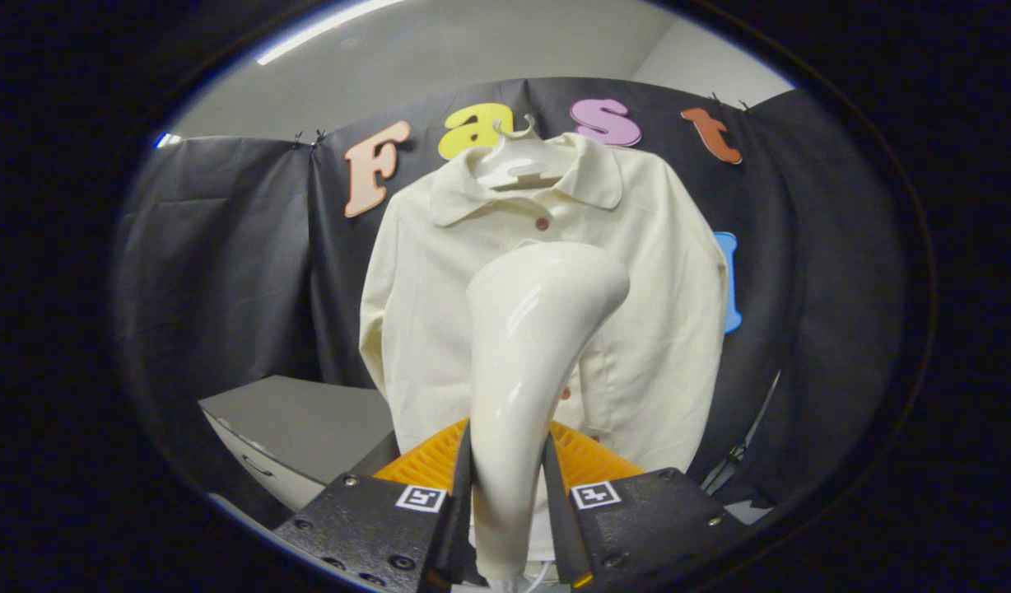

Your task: Iron the clothes twice with a garment steamer, once on the left side and once on the right side.

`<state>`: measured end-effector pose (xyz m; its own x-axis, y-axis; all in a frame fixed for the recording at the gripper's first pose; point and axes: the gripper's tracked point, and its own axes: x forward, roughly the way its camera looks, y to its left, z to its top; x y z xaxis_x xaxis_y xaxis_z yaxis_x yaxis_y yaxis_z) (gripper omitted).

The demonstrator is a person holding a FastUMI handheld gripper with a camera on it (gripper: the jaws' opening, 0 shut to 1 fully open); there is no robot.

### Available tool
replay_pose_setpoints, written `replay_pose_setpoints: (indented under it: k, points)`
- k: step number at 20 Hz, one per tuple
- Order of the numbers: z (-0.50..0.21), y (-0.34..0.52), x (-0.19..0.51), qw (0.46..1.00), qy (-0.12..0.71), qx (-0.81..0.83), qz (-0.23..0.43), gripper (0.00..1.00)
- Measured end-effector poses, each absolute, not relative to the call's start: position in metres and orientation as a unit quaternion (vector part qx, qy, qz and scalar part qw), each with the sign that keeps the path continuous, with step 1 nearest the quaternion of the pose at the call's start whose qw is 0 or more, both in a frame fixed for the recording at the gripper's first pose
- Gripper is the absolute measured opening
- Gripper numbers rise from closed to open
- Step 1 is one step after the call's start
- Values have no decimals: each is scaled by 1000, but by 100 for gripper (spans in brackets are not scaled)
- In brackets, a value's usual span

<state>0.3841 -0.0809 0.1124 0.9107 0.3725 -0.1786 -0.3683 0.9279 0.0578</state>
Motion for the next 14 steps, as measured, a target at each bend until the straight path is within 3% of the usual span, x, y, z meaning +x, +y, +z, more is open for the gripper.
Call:
replay_pose_setpoints:
  k: [8, 14]
  points:
    - [160, -172, 470, 978, 16, 182, 105, 40]
    - [152, -172, 489, 976, 15, 173, 131, 40]
